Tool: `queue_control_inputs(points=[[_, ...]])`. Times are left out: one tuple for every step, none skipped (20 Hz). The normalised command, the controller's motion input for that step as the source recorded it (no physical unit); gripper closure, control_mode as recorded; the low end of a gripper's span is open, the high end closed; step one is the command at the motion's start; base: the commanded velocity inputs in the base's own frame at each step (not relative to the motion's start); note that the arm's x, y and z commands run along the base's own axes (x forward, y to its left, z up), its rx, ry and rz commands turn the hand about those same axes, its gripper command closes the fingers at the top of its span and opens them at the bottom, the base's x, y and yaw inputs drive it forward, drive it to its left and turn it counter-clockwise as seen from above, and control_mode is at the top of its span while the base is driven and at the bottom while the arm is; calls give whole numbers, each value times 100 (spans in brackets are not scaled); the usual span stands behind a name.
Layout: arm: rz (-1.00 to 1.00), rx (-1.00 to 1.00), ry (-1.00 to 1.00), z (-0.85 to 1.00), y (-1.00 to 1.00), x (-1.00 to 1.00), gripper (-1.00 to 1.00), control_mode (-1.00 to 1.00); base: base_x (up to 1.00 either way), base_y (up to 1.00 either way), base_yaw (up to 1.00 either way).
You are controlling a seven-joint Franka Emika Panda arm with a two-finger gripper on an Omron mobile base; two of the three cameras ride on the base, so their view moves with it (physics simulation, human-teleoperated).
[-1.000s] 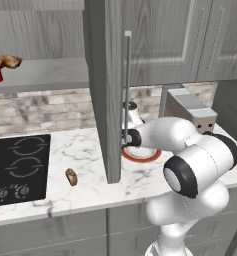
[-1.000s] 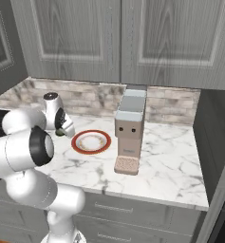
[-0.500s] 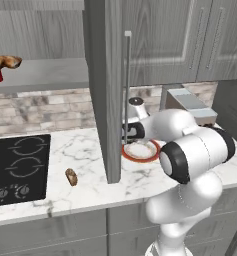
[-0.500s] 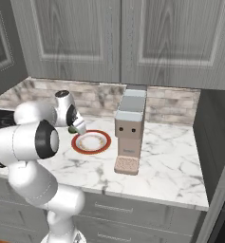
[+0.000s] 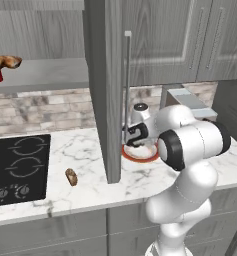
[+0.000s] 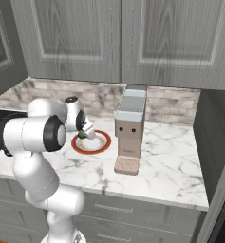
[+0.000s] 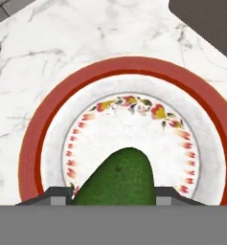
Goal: Pick the avocado and bread from the counter and place them on the plate. Then pick the jam from the cabinet and place it next to the plate. Lastly close the cabinet door.
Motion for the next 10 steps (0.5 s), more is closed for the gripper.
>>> queue_control_inputs(points=[[1,0,-1,-22,-28,0,100,-100,0,0,0],[1,0,-2,-18,-22,0,100,-100,0,0,0],[1,0,-2,-13,-17,0,100,-100,0,0,0],[1,0,-2,-7,-11,0,100,-100,0,0,0],[1,0,0,-3,-6,0,-100,-100,0,0,0],[0,0,0,0,0,0,-100,-100,0,0,0],[0,0,0,0,0,0,-100,-100,0,0,0],[0,0,0,0,0,0,-100,-100,0,0,0],[0,0,0,0,0,0,-100,-100,0,0,0],[0,1,0,11,-1,0,-100,-100,0,0,0]])
